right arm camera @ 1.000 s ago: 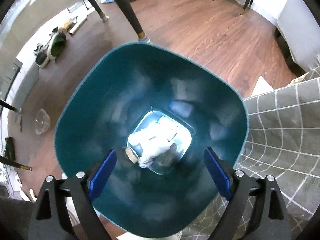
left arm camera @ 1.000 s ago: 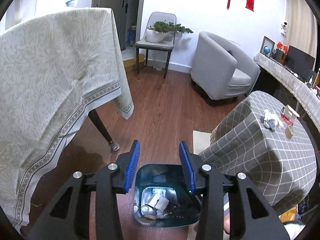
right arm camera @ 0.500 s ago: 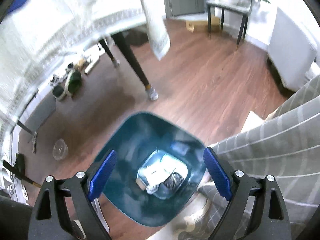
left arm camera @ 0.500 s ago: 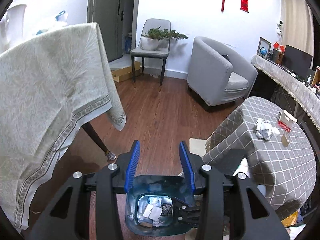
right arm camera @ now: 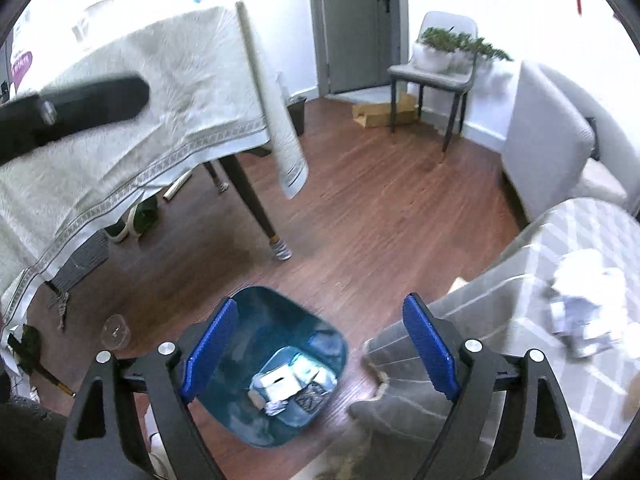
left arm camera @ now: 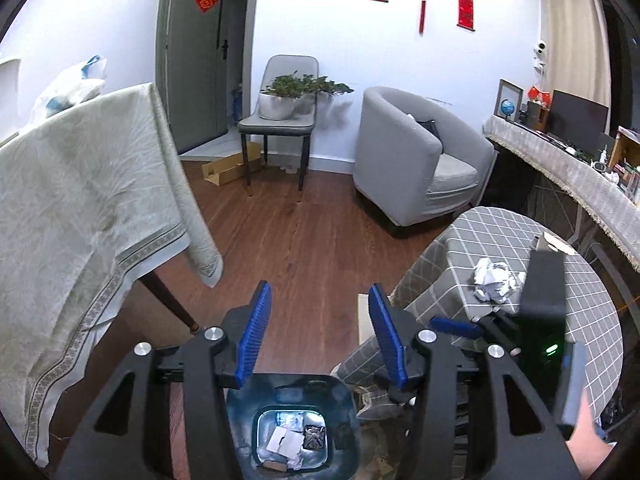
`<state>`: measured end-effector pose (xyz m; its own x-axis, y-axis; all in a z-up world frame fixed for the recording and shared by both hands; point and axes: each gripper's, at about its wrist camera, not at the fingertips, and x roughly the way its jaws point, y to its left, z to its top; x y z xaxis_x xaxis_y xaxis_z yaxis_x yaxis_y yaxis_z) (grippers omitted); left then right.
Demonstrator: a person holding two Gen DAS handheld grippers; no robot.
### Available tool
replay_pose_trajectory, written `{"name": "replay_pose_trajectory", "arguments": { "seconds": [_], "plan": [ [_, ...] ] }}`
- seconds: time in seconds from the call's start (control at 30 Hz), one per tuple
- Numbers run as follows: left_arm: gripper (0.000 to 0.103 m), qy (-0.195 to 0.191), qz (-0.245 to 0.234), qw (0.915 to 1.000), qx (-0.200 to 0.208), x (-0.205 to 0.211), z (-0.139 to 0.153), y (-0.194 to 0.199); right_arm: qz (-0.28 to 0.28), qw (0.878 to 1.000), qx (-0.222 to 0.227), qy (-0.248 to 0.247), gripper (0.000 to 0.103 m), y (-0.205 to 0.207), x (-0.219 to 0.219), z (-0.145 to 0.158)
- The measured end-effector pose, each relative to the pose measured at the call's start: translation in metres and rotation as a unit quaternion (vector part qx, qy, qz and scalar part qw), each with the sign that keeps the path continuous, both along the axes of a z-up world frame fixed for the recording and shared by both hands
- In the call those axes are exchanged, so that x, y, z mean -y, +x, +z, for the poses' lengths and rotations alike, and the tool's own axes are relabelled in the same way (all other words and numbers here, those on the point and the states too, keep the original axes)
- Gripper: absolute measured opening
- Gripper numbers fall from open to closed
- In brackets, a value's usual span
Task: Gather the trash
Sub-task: 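Move both tools back over the table toward the remaining trash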
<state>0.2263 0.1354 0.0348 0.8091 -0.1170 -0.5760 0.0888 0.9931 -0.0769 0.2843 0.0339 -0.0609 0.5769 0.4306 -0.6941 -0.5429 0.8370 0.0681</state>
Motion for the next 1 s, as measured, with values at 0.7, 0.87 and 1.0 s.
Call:
{"name": "replay_pose_trajectory", "arguments": {
  "seconds": [0.7, 0.87, 1.0],
  "plan": [
    [0.078, 0.014, -0.072, 0.9973, -0.002, 0.104, -0.015, 0.025, -0.092, 0.994, 0.049, 0.043, 0.086, 0.003, 0.148, 0.049],
    [0.083, 0.012, -0.086, 0.9963, -0.004, 0.125, -0.019, 0.030, -0.110, 0.992, 0.054, 0.035, 0.086, 0.003, 0.172, 0.050],
    [0.087, 0.013, -0.099, 0.9950, -0.006, 0.143, -0.025, 0.035, -0.115, 0.992, 0.050, 0.031, 0.090, 0.002, 0.189, 0.047]
  ]
}}
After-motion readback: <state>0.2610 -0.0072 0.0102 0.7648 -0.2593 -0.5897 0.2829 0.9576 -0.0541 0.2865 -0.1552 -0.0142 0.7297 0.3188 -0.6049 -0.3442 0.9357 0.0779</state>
